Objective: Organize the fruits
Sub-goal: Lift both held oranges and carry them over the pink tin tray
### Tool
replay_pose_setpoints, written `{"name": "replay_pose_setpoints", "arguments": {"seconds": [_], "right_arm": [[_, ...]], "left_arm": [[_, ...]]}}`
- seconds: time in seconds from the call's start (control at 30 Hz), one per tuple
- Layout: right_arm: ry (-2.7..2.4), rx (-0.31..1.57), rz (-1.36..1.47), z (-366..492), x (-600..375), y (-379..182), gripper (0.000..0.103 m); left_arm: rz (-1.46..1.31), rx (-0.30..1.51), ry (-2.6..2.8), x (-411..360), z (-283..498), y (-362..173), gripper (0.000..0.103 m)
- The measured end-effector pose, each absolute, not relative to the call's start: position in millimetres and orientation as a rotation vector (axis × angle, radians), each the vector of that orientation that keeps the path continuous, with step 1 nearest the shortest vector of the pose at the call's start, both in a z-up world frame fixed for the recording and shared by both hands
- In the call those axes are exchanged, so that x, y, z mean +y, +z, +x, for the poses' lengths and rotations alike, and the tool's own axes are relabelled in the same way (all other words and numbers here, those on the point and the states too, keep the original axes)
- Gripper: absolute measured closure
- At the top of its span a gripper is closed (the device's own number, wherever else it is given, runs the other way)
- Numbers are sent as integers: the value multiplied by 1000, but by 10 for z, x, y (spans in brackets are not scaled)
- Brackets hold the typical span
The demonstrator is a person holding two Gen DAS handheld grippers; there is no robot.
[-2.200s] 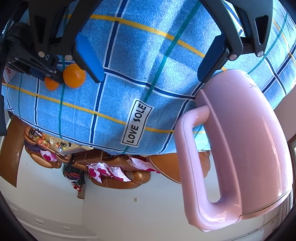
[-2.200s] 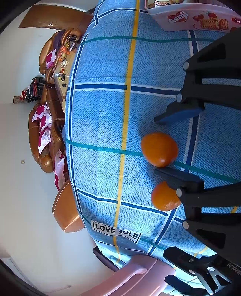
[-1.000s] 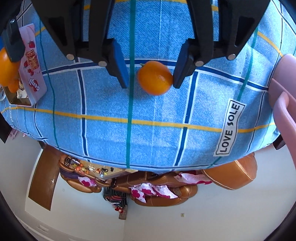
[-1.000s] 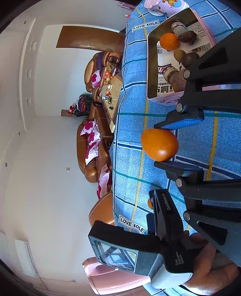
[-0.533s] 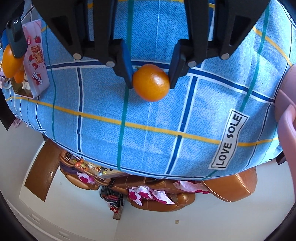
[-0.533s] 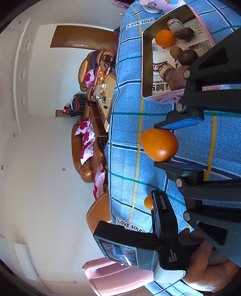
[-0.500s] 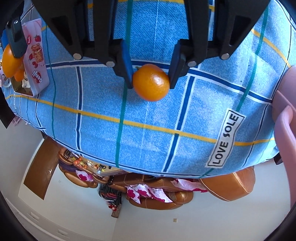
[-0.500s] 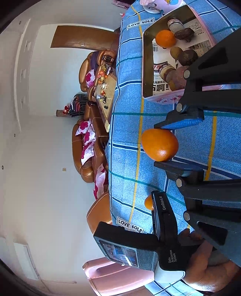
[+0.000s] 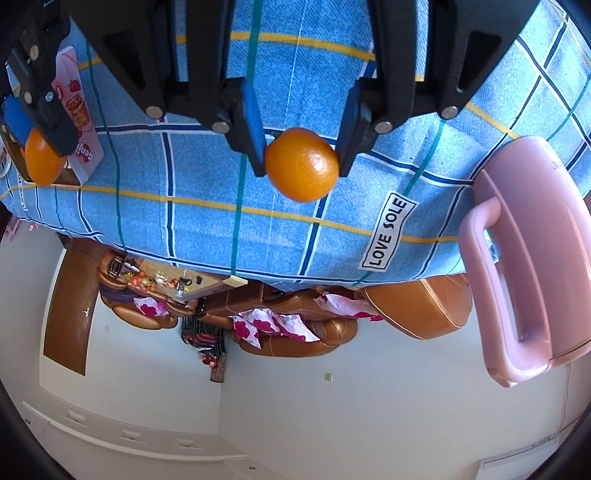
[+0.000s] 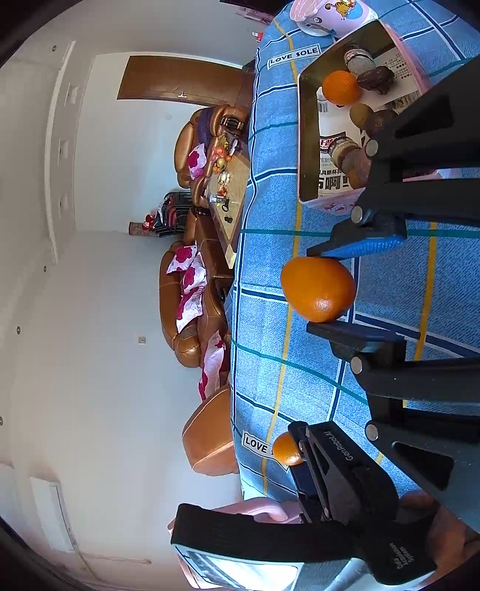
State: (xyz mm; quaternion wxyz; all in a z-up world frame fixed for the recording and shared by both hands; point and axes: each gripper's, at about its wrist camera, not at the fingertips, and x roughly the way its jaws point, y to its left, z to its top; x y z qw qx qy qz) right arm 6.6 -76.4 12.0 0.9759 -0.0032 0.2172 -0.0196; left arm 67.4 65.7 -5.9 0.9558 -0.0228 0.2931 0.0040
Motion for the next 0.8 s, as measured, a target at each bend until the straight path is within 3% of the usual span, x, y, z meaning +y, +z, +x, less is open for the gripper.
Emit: {"name": "replay_pose_setpoints", "arguments": {"seconds": [0.8], "right_arm": [[-71, 412, -17, -377, -919, 153, 68]], "left_arm": [[-7, 475, 49, 413, 22, 43, 65]]}}
